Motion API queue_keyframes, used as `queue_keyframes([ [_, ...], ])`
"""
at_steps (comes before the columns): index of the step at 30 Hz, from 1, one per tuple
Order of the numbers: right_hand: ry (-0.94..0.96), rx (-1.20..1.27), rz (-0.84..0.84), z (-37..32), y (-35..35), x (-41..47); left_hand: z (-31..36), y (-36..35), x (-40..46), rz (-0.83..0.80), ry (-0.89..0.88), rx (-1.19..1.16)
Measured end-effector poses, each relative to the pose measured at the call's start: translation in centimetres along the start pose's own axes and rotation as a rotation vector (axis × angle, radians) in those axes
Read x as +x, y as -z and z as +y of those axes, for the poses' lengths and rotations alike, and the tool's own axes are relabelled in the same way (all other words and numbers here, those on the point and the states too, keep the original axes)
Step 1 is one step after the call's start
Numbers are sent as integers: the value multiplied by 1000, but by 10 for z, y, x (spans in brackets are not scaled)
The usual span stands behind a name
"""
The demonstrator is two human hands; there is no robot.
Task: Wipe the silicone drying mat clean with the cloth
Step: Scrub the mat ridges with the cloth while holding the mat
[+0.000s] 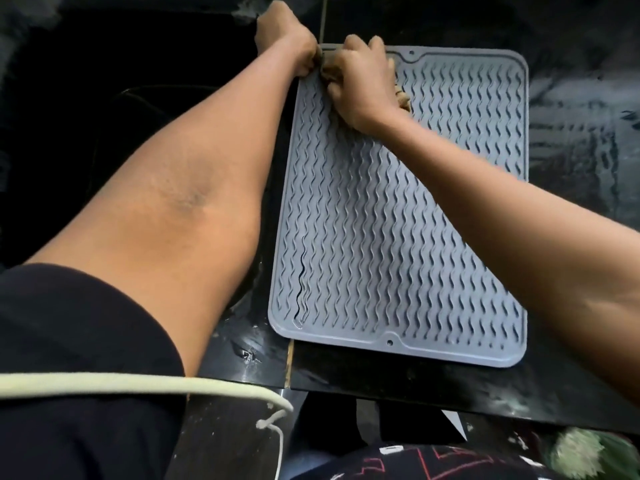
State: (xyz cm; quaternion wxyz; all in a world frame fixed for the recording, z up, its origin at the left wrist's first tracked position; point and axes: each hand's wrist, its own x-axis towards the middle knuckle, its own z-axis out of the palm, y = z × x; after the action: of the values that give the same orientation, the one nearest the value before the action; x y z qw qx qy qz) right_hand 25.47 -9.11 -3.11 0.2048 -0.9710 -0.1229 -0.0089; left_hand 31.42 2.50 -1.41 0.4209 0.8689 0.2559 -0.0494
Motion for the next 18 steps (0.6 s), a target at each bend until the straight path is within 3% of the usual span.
queue_keyframes([
  [6,151,114,-46,-10,1,-70,-2,-7,6,-98,44,46],
  [11,250,221,-293,-6,23,-79,1,-5,5,-177,52,60],
  [12,231,296,-278,-4,29,-72,1,-4,5,-192,55,72],
  [16,44,372,102,7,35,-16,2,-2,3,-239,49,94],
  [18,-22,296,116,13,27,8,3,-2,0,-275,34,104],
])
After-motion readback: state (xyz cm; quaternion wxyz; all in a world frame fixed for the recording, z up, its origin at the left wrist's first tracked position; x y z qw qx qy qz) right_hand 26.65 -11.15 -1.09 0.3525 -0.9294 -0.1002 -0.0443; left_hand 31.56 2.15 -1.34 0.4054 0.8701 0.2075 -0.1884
